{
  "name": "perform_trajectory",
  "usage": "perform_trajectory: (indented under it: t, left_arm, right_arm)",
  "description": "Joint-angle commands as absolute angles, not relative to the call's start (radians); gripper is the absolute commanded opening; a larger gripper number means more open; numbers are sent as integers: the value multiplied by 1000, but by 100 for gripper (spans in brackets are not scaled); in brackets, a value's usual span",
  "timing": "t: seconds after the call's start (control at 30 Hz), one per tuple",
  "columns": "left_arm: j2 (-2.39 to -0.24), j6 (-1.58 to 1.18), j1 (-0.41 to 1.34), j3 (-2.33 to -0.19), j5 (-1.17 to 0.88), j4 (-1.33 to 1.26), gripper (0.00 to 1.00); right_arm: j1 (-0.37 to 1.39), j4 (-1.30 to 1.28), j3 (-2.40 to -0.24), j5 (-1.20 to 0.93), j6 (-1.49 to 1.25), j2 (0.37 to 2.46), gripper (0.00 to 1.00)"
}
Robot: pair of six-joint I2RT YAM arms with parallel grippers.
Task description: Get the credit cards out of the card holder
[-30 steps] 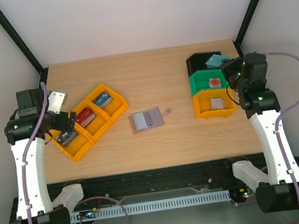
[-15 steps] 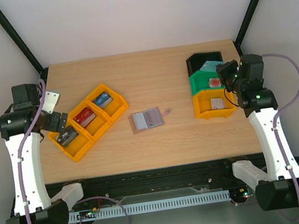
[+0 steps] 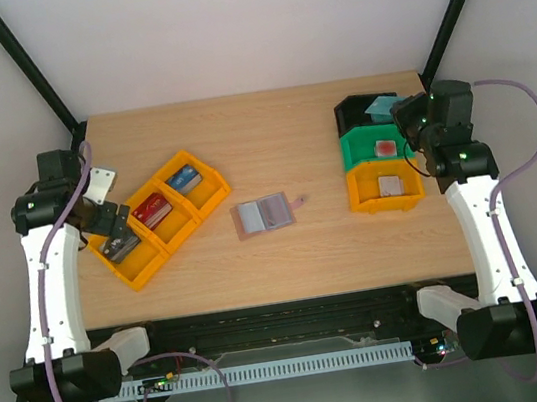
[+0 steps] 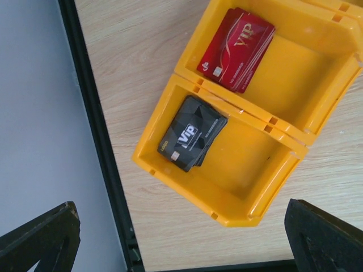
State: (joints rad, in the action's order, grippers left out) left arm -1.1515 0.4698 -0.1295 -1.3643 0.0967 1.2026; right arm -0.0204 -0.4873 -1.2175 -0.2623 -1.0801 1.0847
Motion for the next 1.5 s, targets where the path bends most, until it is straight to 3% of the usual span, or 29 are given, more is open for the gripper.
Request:
perform_trajectory:
  t: [0.0,0.27,0.4,0.5,0.6,0.77,0.87,1.17,1.47]
  left_arm:
    - [-1161,455,-135,-1347,28,1138,99]
    - [-1126,416,-135,-1270,-117,943,99]
    - [-1130,384,-134,-1214,-191,877,99]
    - [-1126,333,-135,-1196,-204,896,99]
    - [-1103,296,-134,-1163,-310,907,99]
    - [-997,332,-125,-1074,-331,839,99]
    - [-965,395,-126,-1108,-280,903,99]
    - [-972,379,-125,-1141,-259,892,99]
    - [-1093,270,-126,-1212,-321,768,99]
  right_arm:
    - [-25,-501,-1265,-132,-1110,1077,2]
    - [-25,-614,-1285,46,-1320,1081,2]
    - [-25,-652,-1245,35,-1517,1068,2]
    - [-24,-719,-1343,-2,-1630,1110,2]
    - [-25,-754,-1527,-53,-1479,1234,2]
    - [-47,-496,-1449,-353,-1348,1330,2]
    - [-48,-438,-1418,-419,-1333,1338,2]
    - [-52,-157,-1216,-126,-1402,1291,2]
    - [-61,-160,-1336,-117,-1486,1539,2]
